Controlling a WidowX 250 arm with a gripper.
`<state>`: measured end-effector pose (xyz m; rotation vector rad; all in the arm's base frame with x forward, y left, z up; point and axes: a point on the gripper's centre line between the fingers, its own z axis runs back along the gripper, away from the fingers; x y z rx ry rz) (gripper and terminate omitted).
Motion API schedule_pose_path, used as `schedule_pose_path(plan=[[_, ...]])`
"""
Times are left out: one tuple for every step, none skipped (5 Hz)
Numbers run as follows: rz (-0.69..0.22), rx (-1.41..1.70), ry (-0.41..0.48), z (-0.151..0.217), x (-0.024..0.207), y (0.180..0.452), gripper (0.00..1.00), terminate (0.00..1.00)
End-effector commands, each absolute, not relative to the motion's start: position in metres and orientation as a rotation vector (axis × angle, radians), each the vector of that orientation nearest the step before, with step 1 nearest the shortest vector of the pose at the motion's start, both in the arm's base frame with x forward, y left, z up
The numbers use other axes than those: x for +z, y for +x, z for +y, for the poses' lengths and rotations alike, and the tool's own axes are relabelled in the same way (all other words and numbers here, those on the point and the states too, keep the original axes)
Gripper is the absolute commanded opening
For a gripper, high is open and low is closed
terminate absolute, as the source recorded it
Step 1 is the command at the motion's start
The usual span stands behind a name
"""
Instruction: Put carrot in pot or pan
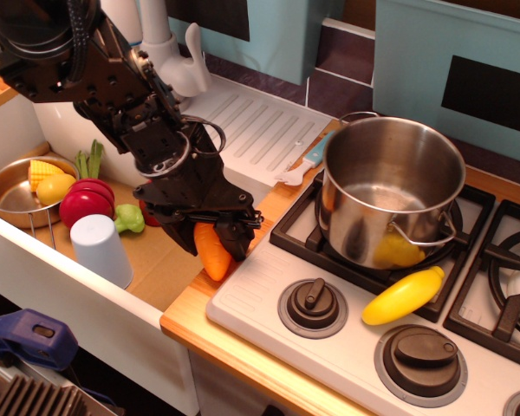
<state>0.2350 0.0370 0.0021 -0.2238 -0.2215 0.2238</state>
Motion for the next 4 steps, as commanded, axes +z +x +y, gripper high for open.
schedule_pose_path(plan=[[-0.21, 0.182, -0.154, 0.046, 0.036, 0.242, 0.0, 0.0], [-0.207, 0.186, -0.056, 0.044, 0.07, 0.25, 0.0, 0.0], [-0.24, 0.232, 0.062, 0.031, 0.102, 0.253, 0.0, 0.0], [-0.319, 0.289, 0.179, 0.009, 0.132, 0.278, 0.0, 0.0]])
